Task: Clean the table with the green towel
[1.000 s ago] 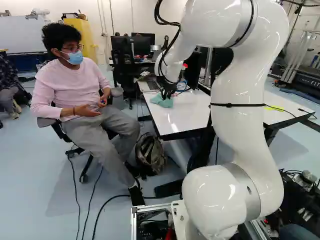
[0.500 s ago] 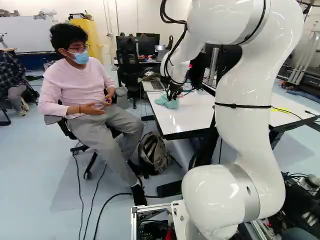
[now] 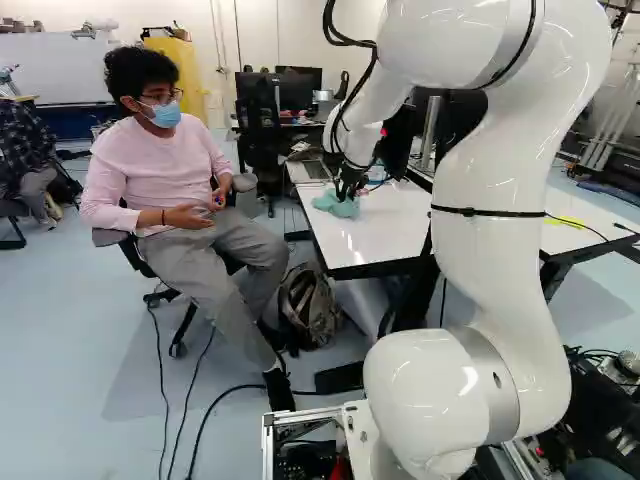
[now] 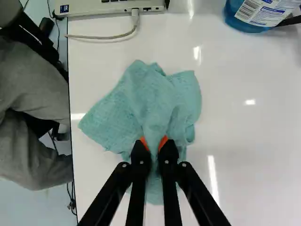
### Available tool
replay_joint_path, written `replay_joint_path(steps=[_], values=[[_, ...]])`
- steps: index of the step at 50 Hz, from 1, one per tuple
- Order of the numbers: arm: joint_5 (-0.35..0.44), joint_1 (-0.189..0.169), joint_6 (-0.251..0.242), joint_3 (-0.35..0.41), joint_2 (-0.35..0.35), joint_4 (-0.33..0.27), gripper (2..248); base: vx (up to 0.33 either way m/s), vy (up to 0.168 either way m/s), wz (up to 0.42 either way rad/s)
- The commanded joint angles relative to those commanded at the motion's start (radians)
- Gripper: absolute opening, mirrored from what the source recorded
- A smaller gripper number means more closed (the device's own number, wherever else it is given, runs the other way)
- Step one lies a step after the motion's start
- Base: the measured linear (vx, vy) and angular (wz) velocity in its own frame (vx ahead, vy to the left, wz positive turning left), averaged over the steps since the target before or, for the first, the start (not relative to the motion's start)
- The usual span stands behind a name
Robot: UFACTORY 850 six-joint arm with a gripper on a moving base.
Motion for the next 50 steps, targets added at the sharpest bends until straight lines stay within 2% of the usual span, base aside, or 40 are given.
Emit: replay_joint_path(steps=[19, 50], values=[[-0.009, -0.001, 0.0, 0.06, 0.091, 0.0, 37, 0.0, 0.0, 0.0], [-0.052, 0.003, 0.0, 0.223, 0.312, 0.0, 37, 0.0, 0.0, 0.0]])
